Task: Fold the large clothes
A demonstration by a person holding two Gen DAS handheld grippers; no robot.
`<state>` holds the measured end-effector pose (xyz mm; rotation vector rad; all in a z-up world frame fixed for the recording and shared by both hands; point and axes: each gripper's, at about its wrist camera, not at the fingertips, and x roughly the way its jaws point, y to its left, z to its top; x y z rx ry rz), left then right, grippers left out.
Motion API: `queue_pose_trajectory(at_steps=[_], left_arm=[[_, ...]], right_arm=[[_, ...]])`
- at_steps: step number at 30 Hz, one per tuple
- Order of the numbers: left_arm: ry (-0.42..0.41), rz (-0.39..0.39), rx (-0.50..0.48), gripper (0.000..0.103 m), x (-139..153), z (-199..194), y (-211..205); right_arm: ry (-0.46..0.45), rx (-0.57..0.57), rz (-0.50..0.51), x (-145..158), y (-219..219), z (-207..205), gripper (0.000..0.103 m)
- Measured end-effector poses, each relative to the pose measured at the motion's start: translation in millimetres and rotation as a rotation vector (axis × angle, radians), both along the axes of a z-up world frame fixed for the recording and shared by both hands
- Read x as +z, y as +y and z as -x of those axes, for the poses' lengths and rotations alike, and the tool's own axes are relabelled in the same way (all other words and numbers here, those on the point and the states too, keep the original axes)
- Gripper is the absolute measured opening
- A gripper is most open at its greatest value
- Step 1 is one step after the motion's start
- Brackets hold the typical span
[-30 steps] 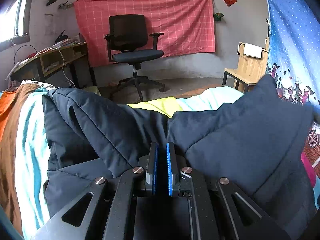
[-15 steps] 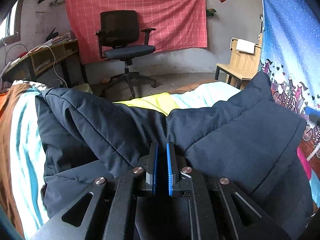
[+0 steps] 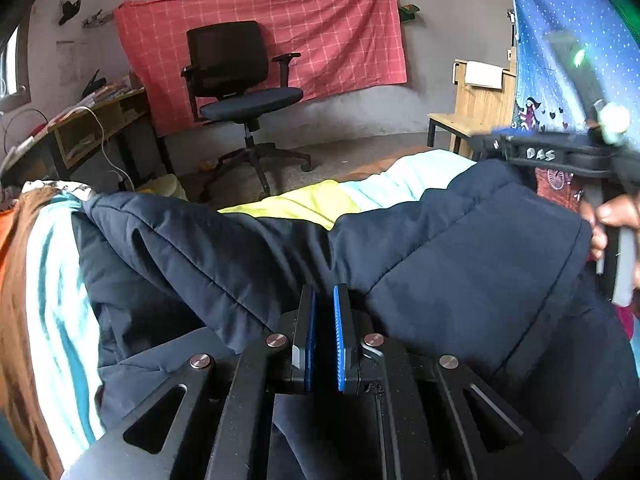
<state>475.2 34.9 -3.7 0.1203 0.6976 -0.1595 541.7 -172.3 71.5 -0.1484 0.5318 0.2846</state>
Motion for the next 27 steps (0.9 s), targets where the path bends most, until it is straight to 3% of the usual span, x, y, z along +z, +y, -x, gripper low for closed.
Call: queue_pose_trajectory(at_steps=[2,4,8,12,15,20,24,27], left_arm=[[-0.005,0.017,0.001,0.007,-3.8,-1.9,1.1],[-0.004,0.038,0.008,0.007,-8.9,-6.7,0.7],[0.015,0.081,0.01,0.007,-18.1,-17.7,4.0],[0.04,0.194,0.008,0.008,-29.4,-28.6,17.0],[0.035,0.197,0.024,0.007,-29.1,-32.2,19.3],[0.039,0.178,0.028,0.007,-4.8,-22.6,21.5],[-0.062,0.062,-0.017,0.008,33.4,-6.5,8.1],[-0.101,0.071,0.056,0.008,51.2,-18.9,18.7]], right_arm=[[0.071,-0.07,-0.063,-17.8,-23.1,-13.3,0.025],[0.156,-0.101,-0.12,-42.1,-42.2,-21.9,0.02],[0.204,-0.119,-0.184,-80.5,-58.6,-16.8,0.018],[0.309,-0.093,-0.315,-110.0,-75.3,-27.4,0.017],[0.377,-0.078,-0.362,-120.7,-80.6,-40.0,0.017],[0.35,-0.075,-0.369,-114.9,-81.4,-33.8,0.017],[0.295,-0.056,-0.4,-105.2,-85.9,-23.7,0.019],[0.252,-0.055,-0.401,-99.8,-84.5,-18.7,0.019]])
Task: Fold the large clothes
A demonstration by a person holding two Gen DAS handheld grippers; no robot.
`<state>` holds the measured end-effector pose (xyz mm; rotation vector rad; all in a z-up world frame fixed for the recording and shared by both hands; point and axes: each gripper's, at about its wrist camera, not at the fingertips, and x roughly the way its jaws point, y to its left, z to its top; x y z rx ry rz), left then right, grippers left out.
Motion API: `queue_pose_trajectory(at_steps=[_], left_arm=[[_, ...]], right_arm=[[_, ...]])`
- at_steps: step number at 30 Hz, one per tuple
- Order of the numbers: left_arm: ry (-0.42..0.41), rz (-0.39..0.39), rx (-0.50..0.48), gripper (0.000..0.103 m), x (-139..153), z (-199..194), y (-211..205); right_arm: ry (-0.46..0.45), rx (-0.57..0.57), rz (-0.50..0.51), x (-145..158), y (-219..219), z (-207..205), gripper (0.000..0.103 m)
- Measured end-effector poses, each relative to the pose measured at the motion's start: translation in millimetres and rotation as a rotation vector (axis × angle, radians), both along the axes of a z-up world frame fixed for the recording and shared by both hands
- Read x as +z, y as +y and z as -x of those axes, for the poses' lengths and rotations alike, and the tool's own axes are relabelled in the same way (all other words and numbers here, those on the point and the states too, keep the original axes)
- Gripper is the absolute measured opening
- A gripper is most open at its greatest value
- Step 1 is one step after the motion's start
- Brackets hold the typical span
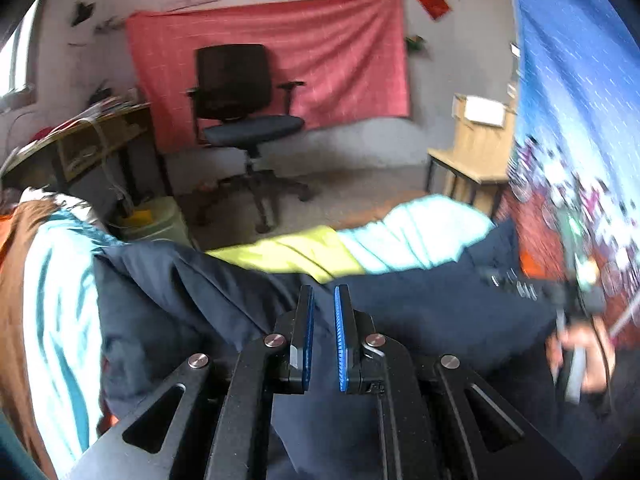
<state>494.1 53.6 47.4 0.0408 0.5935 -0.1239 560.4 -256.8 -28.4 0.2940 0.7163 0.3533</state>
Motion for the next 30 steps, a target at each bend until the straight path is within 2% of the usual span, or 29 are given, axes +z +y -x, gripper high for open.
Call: queue_pose_trajectory(at_steps=[3,5,8,11,15,20,23,26,28,30], left_arm=[[0.055,0.004,0.171,0.008,-5.1,-27.6,25.5],[0.113,0.039,0.242,0.008,-13.9,-38.7,44.5],[0.178,0.091,0.292,0.008,-26.2,-45.7,65.2],[0.239,0.129,0.307,0.008,-39.5,-54.7,72.4],[0.286,0.162,0.315,0.008,-54.1,-66.9,81.7],[0.341,0.197,0.321,0.006,-70.3,-89.0,87.2],[0.373,0.218,0.331,0.004,-77.9,-97.2,92.7],[0.35,0.236,0.323,0.003,-69.5,-88.9,94.4],[0.289,0.264,0.313,0.003,-51.2,-68.7,98.8],[0.203,0.257,0.288,0.003,-32.1,-50.5,96.3]], right_arm=[[-0.033,-0.004,0.032,5.4,6.1,4.7,0.019],[-0.06,0.0,0.047,10.3,9.1,9.3,0.022],[-0.129,0.009,0.066,25.1,13.3,22.4,0.022],[-0.185,0.068,0.1,37.7,27.0,35.6,0.022],[-0.149,0.132,0.188,25.9,49.5,33.9,0.022],[-0.018,0.151,0.193,3.0,57.4,8.6,0.019],[0.015,0.151,0.189,-8.7,61.2,-0.9,0.017],[0.035,0.149,0.183,-13.9,62.4,-6.5,0.017],[0.021,0.148,0.168,-12.7,59.2,-2.7,0.017],[-0.012,0.142,0.125,-3.9,49.4,4.5,0.019]])
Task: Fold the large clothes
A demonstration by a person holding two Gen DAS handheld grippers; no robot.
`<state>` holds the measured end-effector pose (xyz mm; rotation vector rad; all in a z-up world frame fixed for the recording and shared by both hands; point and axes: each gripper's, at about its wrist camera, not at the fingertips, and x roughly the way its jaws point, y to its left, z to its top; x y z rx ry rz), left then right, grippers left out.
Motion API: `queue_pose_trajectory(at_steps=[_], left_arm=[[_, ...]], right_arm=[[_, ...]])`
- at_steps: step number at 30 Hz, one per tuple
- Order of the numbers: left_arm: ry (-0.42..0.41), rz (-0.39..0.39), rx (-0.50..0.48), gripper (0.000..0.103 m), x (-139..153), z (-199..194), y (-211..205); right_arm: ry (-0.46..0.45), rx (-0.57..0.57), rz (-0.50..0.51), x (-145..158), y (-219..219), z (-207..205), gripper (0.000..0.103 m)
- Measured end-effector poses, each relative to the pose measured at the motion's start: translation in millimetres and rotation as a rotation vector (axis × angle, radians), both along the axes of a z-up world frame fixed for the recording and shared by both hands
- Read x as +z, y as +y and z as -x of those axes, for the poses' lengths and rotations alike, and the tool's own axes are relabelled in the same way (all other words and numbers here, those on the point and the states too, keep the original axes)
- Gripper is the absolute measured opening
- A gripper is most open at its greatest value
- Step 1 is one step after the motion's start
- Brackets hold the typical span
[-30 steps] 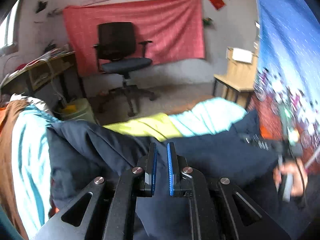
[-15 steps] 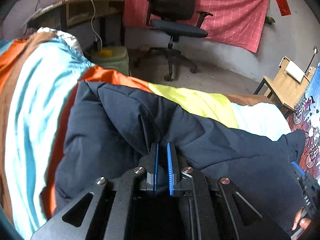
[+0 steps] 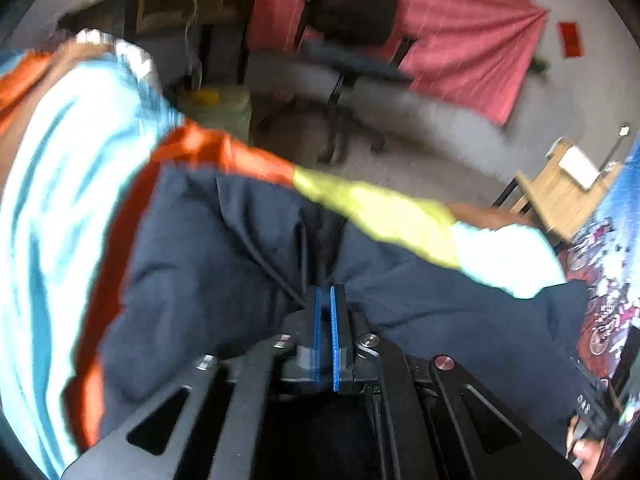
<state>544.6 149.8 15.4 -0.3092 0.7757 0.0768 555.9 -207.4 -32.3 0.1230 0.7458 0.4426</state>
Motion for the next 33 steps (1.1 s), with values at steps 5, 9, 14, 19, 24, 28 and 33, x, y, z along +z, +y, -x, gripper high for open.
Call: queue_pose_trajectory(at_steps=[5,9,14,19,24,28,33], left_arm=[[-0.101,-0.082,-0.115,0.004,37.5,-5.5,-23.4],[0.003,-0.111,-0.033,0.004,29.6,-47.9,-26.5],[0.15,-0.052,0.098,0.004,-7.5,-57.9,4.3],[0.173,-0.057,0.096,0.004,-15.3,-47.8,7.7],[-0.067,-0.082,-0.036,0.009,30.1,-3.6,-22.0],[-0.052,-0.083,-0.259,0.018,38.2,24.9,-59.5],[0.064,-0.247,-0.434,0.018,8.2,53.7,-94.2]], right_arm=[[-0.115,-0.034,0.026,42.4,-10.4,-0.9,0.02],[-0.162,-0.067,0.109,66.9,-4.9,-30.5,0.02],[-0.069,-0.161,0.125,46.3,-23.4,-53.4,0.02],[-0.004,-0.196,0.1,26.8,-43.6,-58.6,0.017],[-0.022,-0.134,-0.061,48.8,-45.7,-31.2,0.023],[-0.015,0.065,-0.116,61.6,-8.7,-1.7,0.023],[0.016,0.199,-0.039,45.8,29.4,34.0,0.042]])
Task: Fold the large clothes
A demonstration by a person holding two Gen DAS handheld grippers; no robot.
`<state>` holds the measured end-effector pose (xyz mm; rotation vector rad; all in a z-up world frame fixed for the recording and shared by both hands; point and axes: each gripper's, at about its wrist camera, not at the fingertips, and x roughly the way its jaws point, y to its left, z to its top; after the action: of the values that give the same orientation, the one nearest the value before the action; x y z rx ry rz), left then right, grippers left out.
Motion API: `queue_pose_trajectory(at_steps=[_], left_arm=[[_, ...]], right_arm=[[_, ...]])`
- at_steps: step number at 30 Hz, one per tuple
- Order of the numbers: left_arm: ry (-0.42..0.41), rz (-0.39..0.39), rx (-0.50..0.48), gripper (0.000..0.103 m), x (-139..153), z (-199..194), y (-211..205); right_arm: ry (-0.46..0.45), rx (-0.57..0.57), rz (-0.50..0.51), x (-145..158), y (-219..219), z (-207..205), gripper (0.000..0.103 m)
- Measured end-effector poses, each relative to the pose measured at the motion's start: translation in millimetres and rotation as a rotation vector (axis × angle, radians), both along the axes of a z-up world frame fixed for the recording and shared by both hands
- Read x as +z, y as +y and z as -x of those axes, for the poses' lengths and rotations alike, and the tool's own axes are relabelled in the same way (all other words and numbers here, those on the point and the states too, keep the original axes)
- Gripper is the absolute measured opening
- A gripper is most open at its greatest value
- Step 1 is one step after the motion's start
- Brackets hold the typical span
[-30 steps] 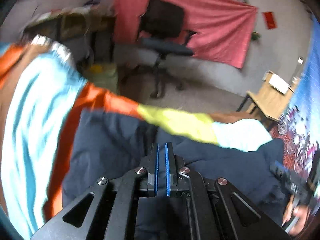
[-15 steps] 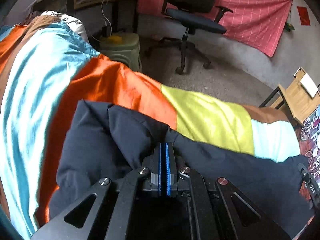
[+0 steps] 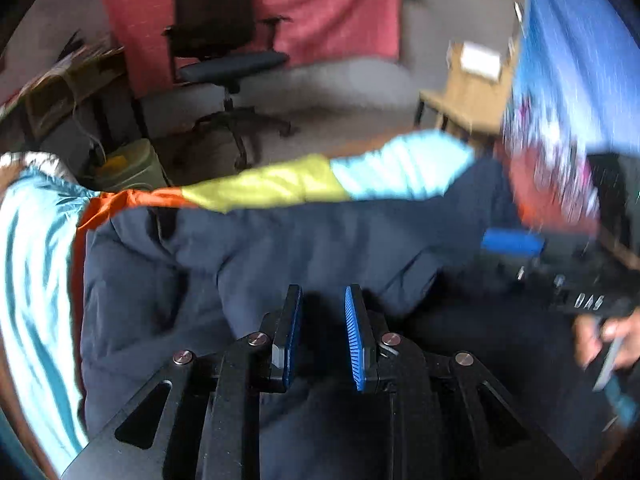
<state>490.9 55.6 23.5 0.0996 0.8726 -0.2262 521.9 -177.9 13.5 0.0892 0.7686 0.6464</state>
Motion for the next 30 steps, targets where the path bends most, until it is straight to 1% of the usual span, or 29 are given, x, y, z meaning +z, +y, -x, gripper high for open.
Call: queue_pose_trajectory(at_steps=[1,2,4,5,7,8,9,10,11,12,13,14,15,16,18,20,21,22,23,24,25,26,27,29,30], left_arm=[[0.004,-0.017,-0.01,0.018,-6.8,2.6,-1.1],[0.012,-0.017,-0.012,0.018,-12.4,3.7,-0.5],[0.024,-0.023,-0.007,0.018,-22.5,3.8,-1.2],[0.017,-0.032,-0.007,0.018,-26.1,4.2,-2.8],[-0.005,-0.05,-0.005,0.018,-29.9,6.9,-4.7],[-0.029,-0.051,-0.002,0.018,-28.6,11.4,-4.0],[-0.043,-0.035,0.004,0.018,-27.3,15.3,-1.8],[-0.049,-0.002,0.015,0.019,-24.8,20.2,3.1],[-0.048,0.027,0.024,0.022,-22.2,23.5,7.0],[-0.046,0.076,0.033,0.032,-17.9,29.8,13.1],[-0.045,0.12,0.037,0.044,-14.1,36.3,18.7],[-0.047,0.138,0.042,0.05,-8.8,39.7,20.7],[-0.055,0.144,0.06,0.059,-3.0,45.7,22.8],[-0.064,0.145,0.073,0.06,1.1,51.8,24.6],[-0.064,0.148,0.066,0.06,7.9,64.7,24.6],[-0.056,0.129,0.051,0.062,13.8,77.0,18.9],[-0.062,0.12,0.04,0.065,17.9,85.8,15.5],[-0.071,0.118,0.032,0.07,20.9,94.1,13.4],[-0.086,0.124,0.02,0.074,24.9,103.9,11.3],[-0.105,0.135,0.01,0.083,29.4,115.0,8.9],[-0.12,0.139,0.006,0.094,32.9,125.0,6.0],[-0.129,0.139,0.005,0.098,35.2,132.6,2.7],[-0.143,0.145,-0.001,0.1,38.0,143.0,-0.3],[-0.16,0.156,-0.012,0.1,40.5,158.0,-6.9],[-0.164,0.162,-0.018,0.101,41.6,165.8,-10.6]], right_arm=[[-0.015,-0.001,0.043,-4.9,4.6,6.2,0.042],[-0.02,-0.003,0.073,-11.2,7.4,10.8,0.042],[-0.011,-0.023,0.101,-22.1,9.6,13.3,0.042],[0.002,-0.031,0.111,-28.5,10.6,12.1,0.042],[0.009,-0.035,0.133,-31.6,15.1,9.8,0.042],[0.017,-0.041,0.136,-31.3,16.1,8.2,0.042],[0.012,-0.044,0.14,-30.4,16.8,9.0,0.042],[-0.004,-0.05,0.137,-27.7,15.6,13.1,0.043],[-0.013,-0.06,0.129,-25.0,13.8,17.7,0.044],[-0.015,-0.07,0.121,-22.8,11.7,17.9,0.045],[-0.013,-0.091,0.102,-18.8,6.9,23.9,0.049],[-0.013,-0.11,0.086,-15.9,3.6,28.8,0.055],[-0.015,-0.129,0.069,-11.9,0.8,35.1,0.058],[-0.024,-0.145,0.062,-7.5,-1.2,43.1,0.064],[-0.042,-0.162,0.075,-0.9,-5.7,58.1,0.068],[-0.063,-0.177,0.09,6.0,-8.6,74.4,0.076],[-0.082,-0.191,0.097,10.7,-11.6,85.9,0.079],[-0.1,-0.211,0.1,15.7,-15.4,98.0,0.085],[-0.108,-0.224,0.097,18.5,-17.4,106.1,0.089],[-0.117,-0.242,0.085,23.4,-22.5,119.3,0.091],[-0.122,-0.257,0.077,26.9,-26.3,129.6,0.095],[-0.126,-0.266,0.074,29.2,-27.7,136.3,0.098],[-0.131,-0.276,0.071,32.3,-31.4,148.5,0.099],[-0.136,-0.286,0.079,36.2,-36.7,167.4,0.103],[-0.137,-0.288,0.09,37.5,-38.6,179.4,0.103]])
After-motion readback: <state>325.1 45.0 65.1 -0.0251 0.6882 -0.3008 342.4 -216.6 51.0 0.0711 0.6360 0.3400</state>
